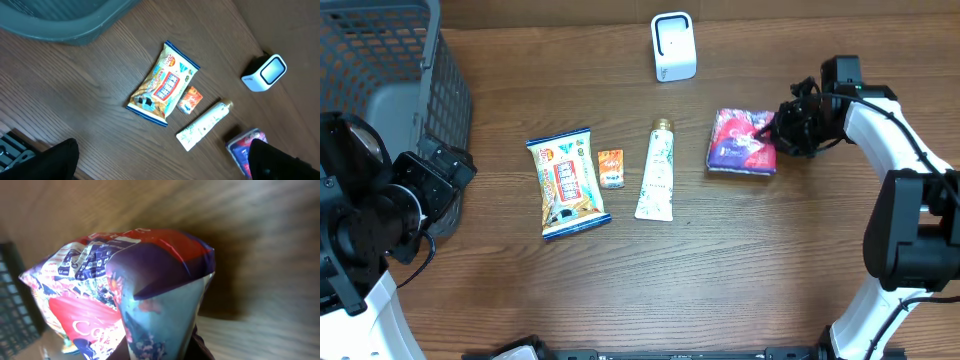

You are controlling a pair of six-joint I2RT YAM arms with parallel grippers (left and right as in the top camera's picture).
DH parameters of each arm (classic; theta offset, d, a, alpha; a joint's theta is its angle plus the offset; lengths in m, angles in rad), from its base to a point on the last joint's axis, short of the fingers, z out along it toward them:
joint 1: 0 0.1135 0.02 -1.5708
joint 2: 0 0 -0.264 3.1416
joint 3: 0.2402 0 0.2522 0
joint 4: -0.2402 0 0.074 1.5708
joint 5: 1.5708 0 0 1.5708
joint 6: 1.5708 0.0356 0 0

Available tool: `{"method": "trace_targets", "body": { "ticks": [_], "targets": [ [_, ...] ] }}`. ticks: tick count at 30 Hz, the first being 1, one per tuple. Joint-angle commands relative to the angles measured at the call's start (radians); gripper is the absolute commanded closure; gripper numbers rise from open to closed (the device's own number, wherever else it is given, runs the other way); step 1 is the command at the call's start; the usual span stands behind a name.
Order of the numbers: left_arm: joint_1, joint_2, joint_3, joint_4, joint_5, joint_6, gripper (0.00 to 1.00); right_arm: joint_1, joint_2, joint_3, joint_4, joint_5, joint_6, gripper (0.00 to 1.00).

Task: Scan the item barcode
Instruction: 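Grasp the Carefree pack again with the right gripper and lift, then carry the pack up toward the white scanner with right gripper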

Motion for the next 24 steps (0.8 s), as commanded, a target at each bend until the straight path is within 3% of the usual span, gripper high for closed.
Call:
{"method": "trace_targets", "body": {
  "ticks": [1, 7, 8, 14, 24],
  "targets": [
    [0.006, -0.004, 0.001, 0.001, 0.001, 0.009, 0.0, 0.016, 0.0, 0.032, 0.109, -0.155, 0.161, 0.96],
    [0.006, -0.004, 0.001, 0.001, 0.001, 0.009, 0.0, 0.048, 0.0, 0.032, 0.481, -0.251, 0.504, 0.96],
    [0.006, -0.004, 0.001, 0.001, 0.001, 0.009, 0.0, 0.072, 0.0, 0.032, 0.619, -0.242, 0.591, 0.96],
    [0.006, -0.004, 0.001, 0.001, 0.001, 0.009, 0.0, 0.181, 0.008, 0.032, 0.975, -0.004, 0.877, 0.96],
    [0.006, -0.004, 0.001, 0.001, 0.001, 0.009, 0.0, 0.27, 0.067, 0.032, 1.155, 0.419, 0.901, 0.96]
  ]
}}
